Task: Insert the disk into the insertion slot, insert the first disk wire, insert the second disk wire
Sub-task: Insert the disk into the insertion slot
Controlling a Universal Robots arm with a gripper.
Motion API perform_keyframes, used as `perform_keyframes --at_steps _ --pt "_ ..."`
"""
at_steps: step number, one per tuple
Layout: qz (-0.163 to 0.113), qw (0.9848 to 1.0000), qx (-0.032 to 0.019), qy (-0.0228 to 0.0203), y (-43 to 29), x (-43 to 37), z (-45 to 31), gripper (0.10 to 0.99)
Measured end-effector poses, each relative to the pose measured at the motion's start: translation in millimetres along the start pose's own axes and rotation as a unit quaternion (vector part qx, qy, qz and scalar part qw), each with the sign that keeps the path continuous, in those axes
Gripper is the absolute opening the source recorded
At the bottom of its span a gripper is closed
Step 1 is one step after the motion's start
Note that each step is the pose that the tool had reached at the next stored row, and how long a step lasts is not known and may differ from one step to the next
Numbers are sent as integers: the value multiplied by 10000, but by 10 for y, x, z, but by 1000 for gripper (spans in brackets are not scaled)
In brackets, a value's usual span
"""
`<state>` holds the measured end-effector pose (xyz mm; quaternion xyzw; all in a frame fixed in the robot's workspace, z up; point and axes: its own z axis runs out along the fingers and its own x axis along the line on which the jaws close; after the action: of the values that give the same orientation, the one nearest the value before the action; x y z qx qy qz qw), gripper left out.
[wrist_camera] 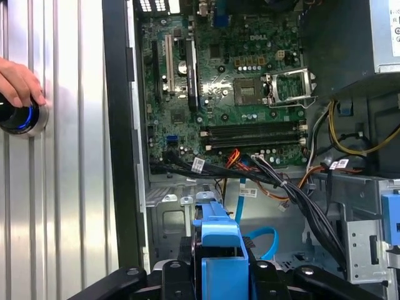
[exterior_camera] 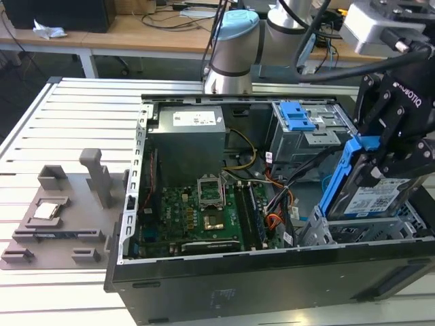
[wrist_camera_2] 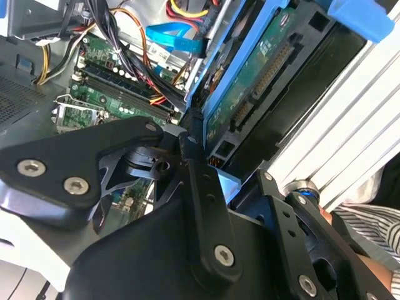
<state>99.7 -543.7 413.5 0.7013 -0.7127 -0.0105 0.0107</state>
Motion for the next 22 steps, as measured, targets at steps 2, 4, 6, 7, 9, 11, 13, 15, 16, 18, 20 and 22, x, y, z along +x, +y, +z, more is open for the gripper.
perform_keyframes --at_steps 2,4,6,7,9,11,13,15,16,18,20,22 --pt "1 10000 0 6 6 -1 3 369" --pt "1 10000 -1 6 9 -1 12 369" --pt "2 10000 -1 6 12 -1 22 369" --pt "2 10000 -1 6 14 0 33 369" --pt "1 10000 0 6 14 -1 50 369" --pt "2 10000 0 6 13 -1 73 369" --pt "1 10000 0 5 13 0 90 369" --pt "2 10000 0 5 12 0 113 369" --pt "1 10000 0 5 12 -1 122 369" --pt "1 10000 -1 6 11 -1 167 369" --pt "2 10000 0 6 10 -1 188 369" --pt "2 10000 0 6 10 0 190 369"
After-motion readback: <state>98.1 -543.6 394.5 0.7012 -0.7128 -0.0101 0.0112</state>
